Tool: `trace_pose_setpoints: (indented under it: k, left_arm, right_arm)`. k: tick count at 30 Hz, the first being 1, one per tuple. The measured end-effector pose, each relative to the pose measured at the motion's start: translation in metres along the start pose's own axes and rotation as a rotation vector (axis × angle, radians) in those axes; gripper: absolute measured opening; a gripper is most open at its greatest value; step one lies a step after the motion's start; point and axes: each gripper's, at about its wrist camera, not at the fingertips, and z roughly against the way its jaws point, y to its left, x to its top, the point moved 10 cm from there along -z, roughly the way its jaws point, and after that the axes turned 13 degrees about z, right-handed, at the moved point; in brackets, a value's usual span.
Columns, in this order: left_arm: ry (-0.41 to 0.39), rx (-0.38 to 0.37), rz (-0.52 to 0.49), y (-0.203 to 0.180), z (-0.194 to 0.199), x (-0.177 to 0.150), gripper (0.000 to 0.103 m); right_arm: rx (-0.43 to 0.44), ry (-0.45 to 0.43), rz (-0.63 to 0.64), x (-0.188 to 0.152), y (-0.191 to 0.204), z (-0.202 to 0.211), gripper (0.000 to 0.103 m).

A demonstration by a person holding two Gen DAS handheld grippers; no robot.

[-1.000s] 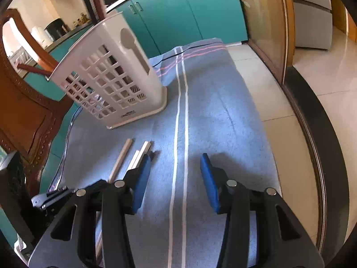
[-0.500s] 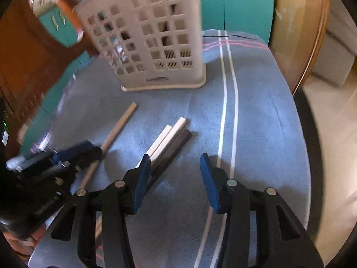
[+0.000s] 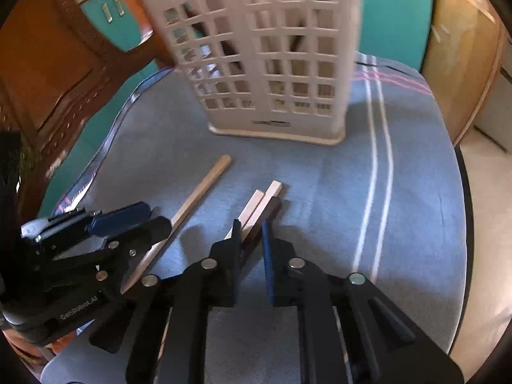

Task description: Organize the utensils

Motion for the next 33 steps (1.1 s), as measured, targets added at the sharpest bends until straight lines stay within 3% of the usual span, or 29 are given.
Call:
trace_pose_setpoints:
  k: [3,5,9,14,20,24,28,33]
  left_arm:
    - [0.001,-0.001,-0.001,-0.001,-0.001,0.0,0.034]
    - [0.002,-0.001,0.0,-0.001,-0.002,0.0,0.035]
    - [0.004,-0.005,0.0,-0.004,-0.003,0.0,0.039]
    - [0.006,0.008,-0.029,-0.009,-0.004,-0.003,0.039]
    - [0.001,0.013,-0.002,-0.001,-0.002,0.001,0.039]
    - [0.002,0.013,-0.003,0.0,-0.002,0.001,0.041]
    - [0.002,0.015,-0.001,0.002,-0.001,0.001,0.042]
    - [0.007,0.012,-0.001,0.002,0.0,0.001,0.045]
  right_arm:
    - [0.002,0.01,-0.03,-0.004,-0.009,0.003,0.01]
    - [-0.108,0.051,-0.035,-0.013,-0.03,0.006,0.01]
    - [-0.032,0.037,-0.139,-0.015,-0.037,0.014,0.01]
    - [0.011,0.046,-0.119,-0.001,-0.012,0.013,0.015]
    - [-0.063,0.088,-0.07,0.011,0.007,0.002,0.015]
    - [-0.059,0.101,-0.029,0.02,0.018,-0.005,0.019]
    - [-0.019,0.113,-0.05,0.009,0.006,-0.001,0.019]
    - [-0.028,0.121,-0.053,-0.004,-0.012,0.006,0.019]
